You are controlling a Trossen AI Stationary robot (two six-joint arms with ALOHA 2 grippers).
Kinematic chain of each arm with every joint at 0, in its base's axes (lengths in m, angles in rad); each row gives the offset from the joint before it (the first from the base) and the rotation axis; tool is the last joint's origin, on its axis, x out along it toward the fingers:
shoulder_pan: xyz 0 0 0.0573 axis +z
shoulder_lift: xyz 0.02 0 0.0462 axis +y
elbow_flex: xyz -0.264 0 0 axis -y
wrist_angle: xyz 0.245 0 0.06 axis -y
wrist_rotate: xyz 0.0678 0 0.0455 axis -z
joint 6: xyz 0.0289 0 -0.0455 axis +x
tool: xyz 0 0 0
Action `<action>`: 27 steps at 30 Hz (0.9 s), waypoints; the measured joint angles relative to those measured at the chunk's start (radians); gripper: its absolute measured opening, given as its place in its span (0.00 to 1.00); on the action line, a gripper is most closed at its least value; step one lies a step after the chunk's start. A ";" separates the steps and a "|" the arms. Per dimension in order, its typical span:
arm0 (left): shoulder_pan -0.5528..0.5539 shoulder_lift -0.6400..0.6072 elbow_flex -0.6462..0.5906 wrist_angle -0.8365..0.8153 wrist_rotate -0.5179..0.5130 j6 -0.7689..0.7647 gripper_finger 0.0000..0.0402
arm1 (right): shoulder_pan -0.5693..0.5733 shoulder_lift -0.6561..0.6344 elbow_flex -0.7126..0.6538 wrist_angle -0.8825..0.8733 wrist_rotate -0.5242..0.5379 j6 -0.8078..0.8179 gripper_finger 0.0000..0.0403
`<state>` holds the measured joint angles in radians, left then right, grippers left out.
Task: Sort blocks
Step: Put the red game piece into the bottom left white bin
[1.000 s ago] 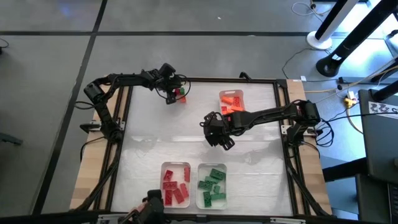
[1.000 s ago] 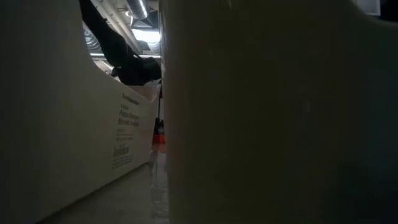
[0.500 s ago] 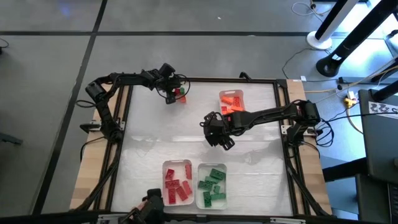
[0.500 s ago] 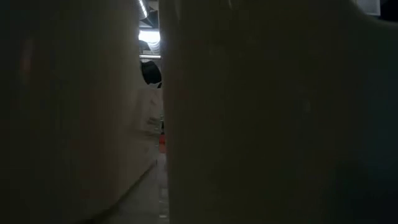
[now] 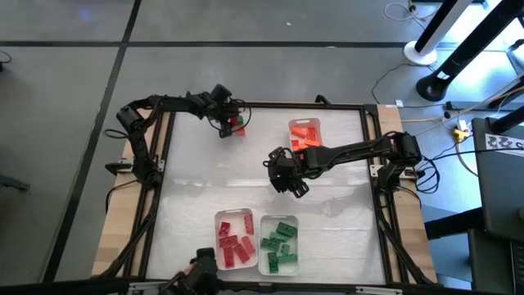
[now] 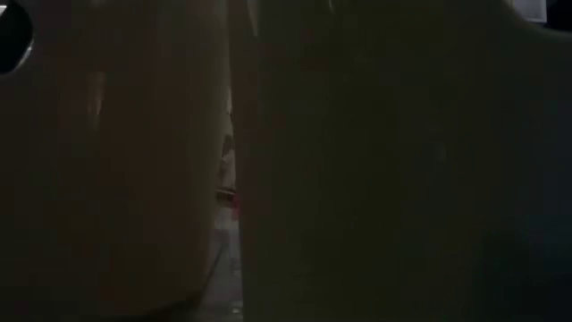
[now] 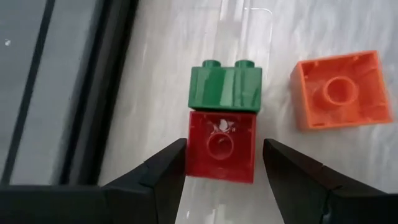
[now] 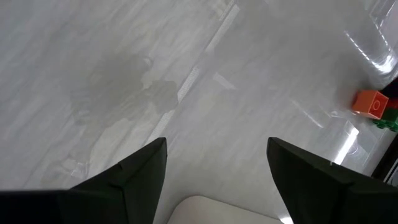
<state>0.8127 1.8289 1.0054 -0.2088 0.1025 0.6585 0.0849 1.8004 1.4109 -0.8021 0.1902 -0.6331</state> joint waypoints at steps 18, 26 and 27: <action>0.000 0.025 0.001 0.033 -0.001 -0.172 0.31 | 0.000 0.000 0.000 0.000 0.000 0.000 0.68; 0.000 -0.099 -0.001 -0.141 -0.003 -0.184 0.31 | 0.000 0.000 0.000 0.012 0.000 0.000 0.68; -0.001 -0.123 -0.001 -0.182 -0.002 -0.188 0.31 | 0.000 0.000 0.000 0.021 0.000 0.000 0.68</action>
<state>0.8112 1.7063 1.0042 -0.3903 0.1009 0.4706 0.0849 1.8004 1.4109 -0.7814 0.1902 -0.6334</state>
